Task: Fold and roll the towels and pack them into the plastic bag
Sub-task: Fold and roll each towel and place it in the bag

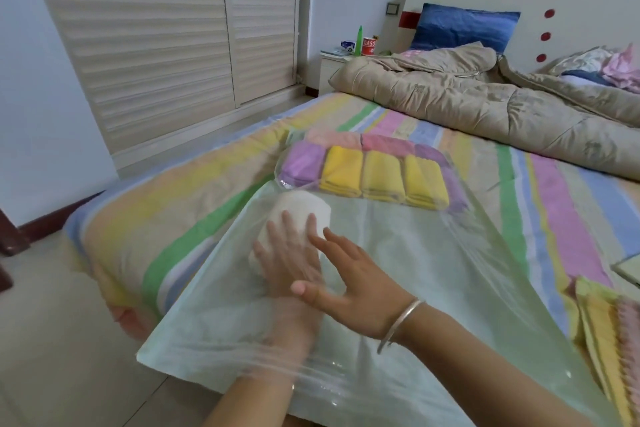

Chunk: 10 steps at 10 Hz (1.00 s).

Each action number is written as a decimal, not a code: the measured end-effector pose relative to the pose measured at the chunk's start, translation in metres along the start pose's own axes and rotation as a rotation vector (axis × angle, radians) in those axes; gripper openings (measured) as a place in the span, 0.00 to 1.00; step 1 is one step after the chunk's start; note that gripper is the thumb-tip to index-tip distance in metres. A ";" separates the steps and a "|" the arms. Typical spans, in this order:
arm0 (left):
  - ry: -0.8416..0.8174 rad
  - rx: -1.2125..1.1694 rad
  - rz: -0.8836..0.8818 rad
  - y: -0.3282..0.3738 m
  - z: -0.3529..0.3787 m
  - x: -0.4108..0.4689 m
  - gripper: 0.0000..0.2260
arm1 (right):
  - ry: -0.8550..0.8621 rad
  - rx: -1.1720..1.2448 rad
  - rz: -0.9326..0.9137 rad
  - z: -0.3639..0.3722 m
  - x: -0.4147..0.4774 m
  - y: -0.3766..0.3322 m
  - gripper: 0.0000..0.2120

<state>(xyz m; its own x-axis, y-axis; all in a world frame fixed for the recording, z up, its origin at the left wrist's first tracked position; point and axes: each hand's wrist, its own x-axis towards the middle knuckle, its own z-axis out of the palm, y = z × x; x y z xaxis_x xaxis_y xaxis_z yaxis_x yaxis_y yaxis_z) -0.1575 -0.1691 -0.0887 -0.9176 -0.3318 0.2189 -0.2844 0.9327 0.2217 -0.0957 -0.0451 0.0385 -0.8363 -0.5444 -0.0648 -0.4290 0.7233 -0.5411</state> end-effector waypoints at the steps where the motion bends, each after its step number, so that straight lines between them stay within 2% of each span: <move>1: -0.018 0.018 -0.025 0.008 -0.015 0.014 0.29 | -0.078 -0.145 -0.015 0.017 -0.006 0.010 0.51; 2: 0.019 0.062 0.014 0.007 -0.012 0.042 0.26 | -0.138 -0.227 0.021 0.024 -0.004 0.028 0.53; 3: 0.080 0.091 0.106 0.002 -0.008 0.046 0.24 | 0.085 -0.383 -0.035 0.041 -0.013 0.038 0.33; 4: 0.192 0.029 0.151 -0.003 -0.010 0.034 0.28 | 0.181 -0.464 -0.139 0.061 -0.030 0.046 0.34; 5: 0.089 -0.083 0.240 -0.017 -0.021 0.032 0.42 | 0.311 -0.539 -0.260 0.058 -0.039 0.050 0.28; 6: 0.125 -0.125 0.261 -0.030 -0.026 0.025 0.42 | 0.308 -0.537 -0.377 0.038 -0.054 0.043 0.34; 7: 0.087 -0.188 0.296 -0.041 -0.033 -0.007 0.36 | 0.336 -0.524 -0.538 0.044 -0.082 0.030 0.23; 8: 0.063 -0.274 0.345 -0.047 -0.041 -0.050 0.32 | 0.296 -0.578 -0.285 0.073 -0.089 0.024 0.23; 9: -0.059 -0.451 0.335 -0.056 -0.056 -0.090 0.30 | 0.321 0.627 -0.735 0.108 -0.100 0.015 0.24; 10: -0.056 -0.473 0.321 -0.071 -0.070 -0.124 0.28 | 0.405 -0.286 -0.424 0.107 -0.097 0.016 0.21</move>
<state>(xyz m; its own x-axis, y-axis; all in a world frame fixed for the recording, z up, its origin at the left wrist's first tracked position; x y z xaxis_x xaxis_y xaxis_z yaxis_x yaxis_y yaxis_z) -0.0039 -0.2041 -0.0647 -0.9544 -0.0220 0.2978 0.1546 0.8167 0.5559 0.0153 -0.0257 -0.0534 -0.6133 -0.6447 0.4563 -0.7771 0.5960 -0.2024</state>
